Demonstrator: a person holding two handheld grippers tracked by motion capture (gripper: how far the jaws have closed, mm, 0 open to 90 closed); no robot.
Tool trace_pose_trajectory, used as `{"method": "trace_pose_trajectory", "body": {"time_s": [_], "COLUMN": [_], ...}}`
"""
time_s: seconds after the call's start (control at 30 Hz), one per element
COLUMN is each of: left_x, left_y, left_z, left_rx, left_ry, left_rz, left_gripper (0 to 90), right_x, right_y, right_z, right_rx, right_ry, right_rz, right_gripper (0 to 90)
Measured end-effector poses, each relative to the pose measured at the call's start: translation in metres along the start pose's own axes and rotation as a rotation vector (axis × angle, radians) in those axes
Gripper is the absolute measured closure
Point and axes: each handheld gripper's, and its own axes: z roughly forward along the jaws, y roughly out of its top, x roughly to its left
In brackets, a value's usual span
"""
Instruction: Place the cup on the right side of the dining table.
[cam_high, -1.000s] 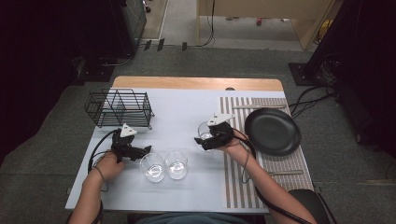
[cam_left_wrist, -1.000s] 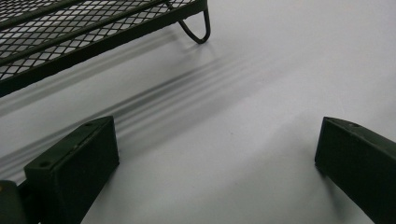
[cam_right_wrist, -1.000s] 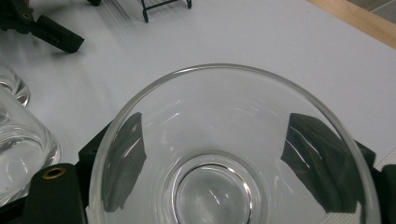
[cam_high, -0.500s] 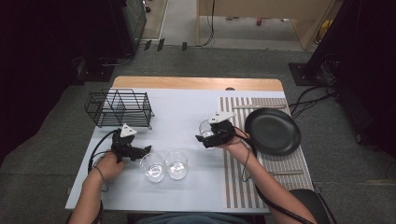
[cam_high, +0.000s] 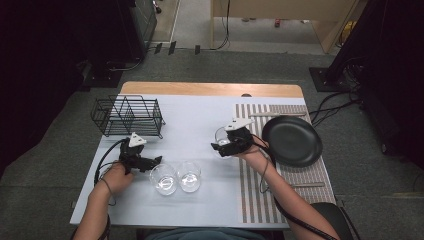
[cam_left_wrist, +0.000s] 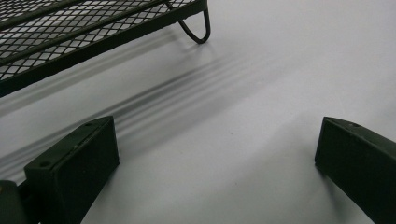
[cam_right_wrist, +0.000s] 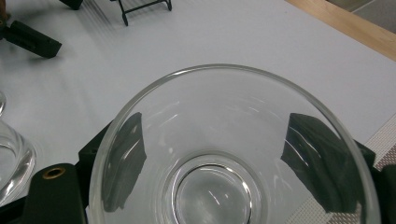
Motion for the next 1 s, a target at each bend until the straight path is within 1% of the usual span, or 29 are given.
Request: {"method": "trace_pose_trajectory", "body": {"time_s": [0.23, 0.67, 0.77, 0.93, 1.0], "left_x": [0.0, 0.0, 0.0, 0.0, 0.0], "left_y": [0.0, 0.0, 0.0, 0.0, 0.0], "left_z": [0.0, 0.0, 0.0, 0.0, 0.0], "left_rx": [0.0, 0.0, 0.0, 0.0, -0.001], "left_ry": [0.0, 0.0, 0.0, 0.0, 0.0], "left_rz": [0.0, 0.0, 0.0, -0.001, -0.001], "left_gripper": [0.0, 0.0, 0.0, 0.0, 0.0], "right_x": [-0.002, -0.009, -0.011, -0.014, -0.015], "right_y": [-0.001, -0.002, -0.002, -0.002, -0.003], "right_z": [0.0, -0.002, -0.002, -0.003, -0.003], "right_rx": [0.002, 0.004, 0.007, 0.007, 0.008], "right_ry": [-0.008, -0.038, -0.044, -0.051, -0.052], "right_rz": [0.003, 0.001, 0.011, 0.008, 0.014], "right_gripper": [19.3, 19.3, 19.3, 19.3, 19.3]}}
